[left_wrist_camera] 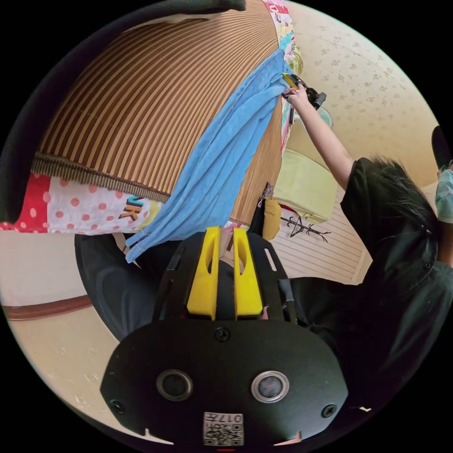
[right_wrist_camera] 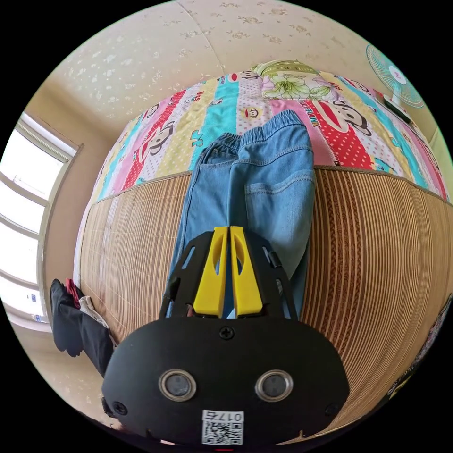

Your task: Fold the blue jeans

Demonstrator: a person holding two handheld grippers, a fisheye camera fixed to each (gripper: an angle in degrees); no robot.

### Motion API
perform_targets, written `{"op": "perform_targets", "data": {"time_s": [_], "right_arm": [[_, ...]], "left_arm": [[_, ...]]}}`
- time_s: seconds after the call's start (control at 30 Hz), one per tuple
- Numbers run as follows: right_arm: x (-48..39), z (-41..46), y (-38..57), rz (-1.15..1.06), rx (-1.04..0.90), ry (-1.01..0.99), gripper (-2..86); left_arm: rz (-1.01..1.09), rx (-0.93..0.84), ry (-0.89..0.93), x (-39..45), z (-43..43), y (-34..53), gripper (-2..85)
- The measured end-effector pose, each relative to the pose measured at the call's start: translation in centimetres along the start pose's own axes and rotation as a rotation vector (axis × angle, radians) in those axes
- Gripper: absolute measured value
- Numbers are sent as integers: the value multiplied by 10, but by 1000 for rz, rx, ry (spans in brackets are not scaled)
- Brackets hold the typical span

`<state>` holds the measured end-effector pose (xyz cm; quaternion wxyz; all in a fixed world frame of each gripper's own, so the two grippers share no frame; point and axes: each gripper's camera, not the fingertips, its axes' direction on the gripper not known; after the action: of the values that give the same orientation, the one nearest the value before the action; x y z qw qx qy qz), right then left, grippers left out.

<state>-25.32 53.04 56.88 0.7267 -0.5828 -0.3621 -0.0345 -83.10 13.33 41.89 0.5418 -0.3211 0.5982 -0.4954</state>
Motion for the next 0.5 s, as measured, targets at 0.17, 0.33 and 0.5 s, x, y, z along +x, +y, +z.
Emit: {"op": "perform_targets", "data": {"time_s": [0.17,0.33,0.5], "right_arm": [[-31,-52,-26,-11,151,-133,11],[-59,-27,-48,-47,94,-242,24],[-39,-40,-14,-72,27,-453,66]], "left_arm": [[25,14,-10,18,1,1,52],[37,23,-26,22,9,7,53],[24,46,-51,18,18,13,59]]}}
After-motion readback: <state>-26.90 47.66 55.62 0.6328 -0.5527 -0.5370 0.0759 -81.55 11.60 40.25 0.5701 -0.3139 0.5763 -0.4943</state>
